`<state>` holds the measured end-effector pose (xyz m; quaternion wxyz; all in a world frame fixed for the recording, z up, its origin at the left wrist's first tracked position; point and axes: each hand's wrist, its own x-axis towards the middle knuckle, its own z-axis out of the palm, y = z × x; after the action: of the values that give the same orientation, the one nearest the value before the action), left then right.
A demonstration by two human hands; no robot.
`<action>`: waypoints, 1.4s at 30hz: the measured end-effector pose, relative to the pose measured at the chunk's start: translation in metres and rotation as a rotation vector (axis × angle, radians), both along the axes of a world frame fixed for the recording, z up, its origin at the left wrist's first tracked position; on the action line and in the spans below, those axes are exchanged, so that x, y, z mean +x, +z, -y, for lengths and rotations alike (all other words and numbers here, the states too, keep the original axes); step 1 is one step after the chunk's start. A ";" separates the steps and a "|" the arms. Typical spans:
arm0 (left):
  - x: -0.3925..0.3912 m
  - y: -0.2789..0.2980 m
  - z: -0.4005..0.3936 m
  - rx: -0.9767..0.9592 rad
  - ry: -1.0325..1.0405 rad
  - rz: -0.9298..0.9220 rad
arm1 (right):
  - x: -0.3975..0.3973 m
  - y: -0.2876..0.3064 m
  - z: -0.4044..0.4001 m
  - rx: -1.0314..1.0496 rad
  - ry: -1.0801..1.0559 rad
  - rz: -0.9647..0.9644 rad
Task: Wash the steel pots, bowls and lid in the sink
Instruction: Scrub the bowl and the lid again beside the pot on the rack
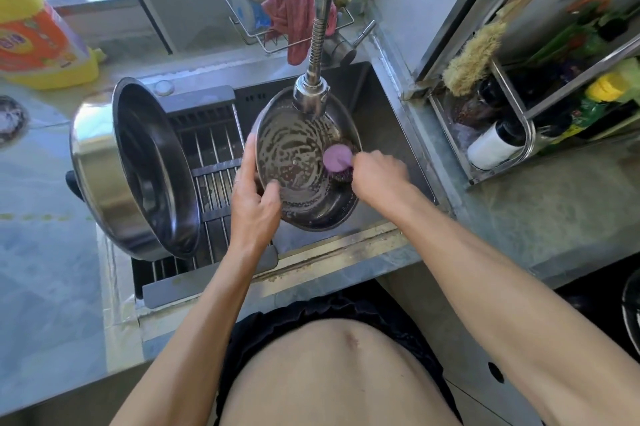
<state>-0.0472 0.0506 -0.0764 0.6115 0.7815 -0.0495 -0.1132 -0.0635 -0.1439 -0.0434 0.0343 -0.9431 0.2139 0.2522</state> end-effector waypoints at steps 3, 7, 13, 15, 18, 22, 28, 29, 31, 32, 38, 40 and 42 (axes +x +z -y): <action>0.004 -0.001 0.008 -0.019 -0.050 -0.031 | 0.009 -0.002 -0.005 0.133 0.168 0.317; 0.015 0.003 0.007 -0.105 0.042 -0.072 | 0.009 0.014 -0.014 0.571 0.288 0.161; 0.017 0.007 -0.005 -0.092 0.050 -0.041 | 0.005 0.017 0.013 -0.007 0.046 0.025; 0.013 0.005 0.000 -0.085 -0.020 -0.051 | 0.009 0.017 -0.002 0.085 0.049 0.235; 0.017 0.009 0.008 -0.076 0.046 -0.022 | 0.012 0.022 -0.025 0.561 0.074 0.193; 0.027 0.012 -0.003 -0.033 0.180 -0.018 | 0.000 0.024 -0.008 0.484 0.156 -0.086; 0.031 0.008 -0.008 -0.032 0.166 -0.029 | -0.015 0.021 0.015 0.349 -0.011 0.147; 0.031 0.007 -0.006 -0.035 0.174 -0.034 | -0.017 0.022 0.017 0.283 0.000 0.174; 0.031 0.006 -0.003 -0.034 0.186 -0.050 | -0.019 0.024 0.019 0.160 0.060 0.176; 0.030 0.006 -0.002 -0.023 0.185 -0.058 | -0.021 0.025 0.018 0.167 0.083 0.144; 0.011 0.000 0.009 -0.026 0.055 -0.084 | -0.016 0.017 -0.014 0.542 0.095 0.263; 0.003 0.003 0.010 -0.084 0.056 -0.070 | -0.010 0.016 -0.011 0.269 0.010 0.400; 0.003 0.004 0.011 -0.094 0.105 -0.066 | -0.009 0.025 -0.005 0.119 -0.066 0.236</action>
<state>-0.0438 0.0393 -0.0722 0.6540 0.7493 0.0065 -0.1042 -0.0722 -0.1389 -0.0184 0.1236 -0.9549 0.2241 0.1503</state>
